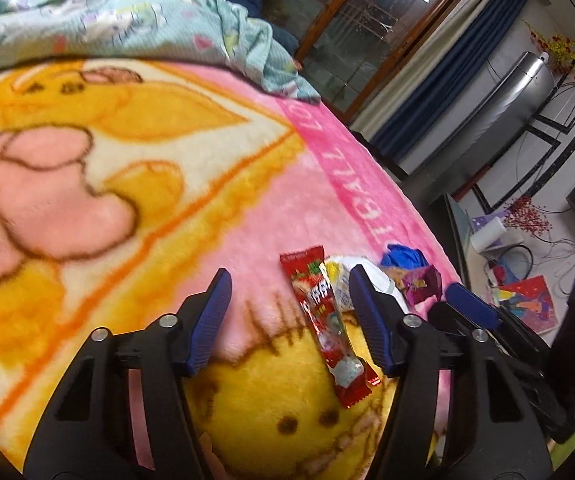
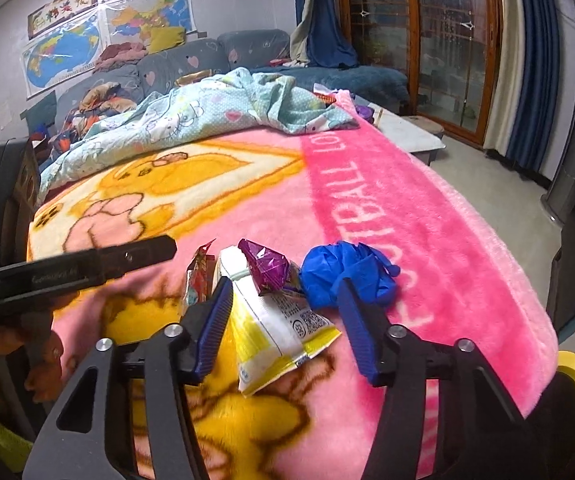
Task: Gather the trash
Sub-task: 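Lower the left tool onto the red snack packet while the right tool reaches the yellow packet, then close the left tool on the red snack stick while the right tool grasps the purple wrapper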
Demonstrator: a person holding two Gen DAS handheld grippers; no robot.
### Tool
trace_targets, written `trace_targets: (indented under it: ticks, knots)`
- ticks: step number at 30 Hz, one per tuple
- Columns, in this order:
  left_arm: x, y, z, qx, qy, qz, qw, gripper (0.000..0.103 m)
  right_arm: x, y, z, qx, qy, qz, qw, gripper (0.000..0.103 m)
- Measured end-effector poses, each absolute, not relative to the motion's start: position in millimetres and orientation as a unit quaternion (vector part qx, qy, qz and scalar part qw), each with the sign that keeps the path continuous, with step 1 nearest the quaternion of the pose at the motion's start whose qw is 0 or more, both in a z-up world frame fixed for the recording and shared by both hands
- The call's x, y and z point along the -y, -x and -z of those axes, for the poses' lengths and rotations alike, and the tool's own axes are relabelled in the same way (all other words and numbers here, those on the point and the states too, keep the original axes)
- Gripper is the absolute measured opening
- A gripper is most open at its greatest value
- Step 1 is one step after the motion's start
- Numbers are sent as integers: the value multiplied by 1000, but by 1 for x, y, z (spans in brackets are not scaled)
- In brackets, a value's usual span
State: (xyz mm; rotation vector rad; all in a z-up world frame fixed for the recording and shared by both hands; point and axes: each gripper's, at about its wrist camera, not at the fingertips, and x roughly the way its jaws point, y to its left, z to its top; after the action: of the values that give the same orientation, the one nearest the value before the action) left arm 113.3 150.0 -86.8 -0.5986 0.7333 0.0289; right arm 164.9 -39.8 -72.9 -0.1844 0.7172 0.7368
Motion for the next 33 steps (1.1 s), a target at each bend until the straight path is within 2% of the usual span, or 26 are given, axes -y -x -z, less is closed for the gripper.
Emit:
trace_targets:
  ticks: [5, 7, 9, 10, 17, 22, 25, 26, 33]
  knots:
    - [-150, -119, 97, -365, 316, 13, 875, 48, 33, -172, 75, -347, 86, -360, 861, 43]
    - [-149, -121, 100, -371, 323, 24, 870, 48, 31, -175, 76, -350, 85, -364, 859, 37]
    - [-148, -123, 102, -375, 326, 30, 867, 48, 31, -179, 77, -354, 80, -370, 855, 24]
    - [-147, -124, 103, -376, 327, 31, 866, 48, 31, -179, 78, -356, 77, -374, 853, 21]
    - [-140, -133, 107, -393, 313, 28, 864, 27, 37, -174, 77, -349, 74, -380, 853, 20]
    - [-133, -135, 108, -401, 295, 30, 867, 21, 47, -170, 76, -354, 48, -383, 852, 20]
    - [-133, -134, 108, -399, 291, 29, 869, 12, 52, -164, 76, -354, 32, -387, 851, 20]
    - [-134, -133, 108, -398, 290, 26, 870, 6, 53, -162, 75, -354, 28, -388, 851, 20]
    - [-137, -125, 102, -387, 297, 25, 873, 4, 61, -146, 71, -351, 12, -398, 848, 20]
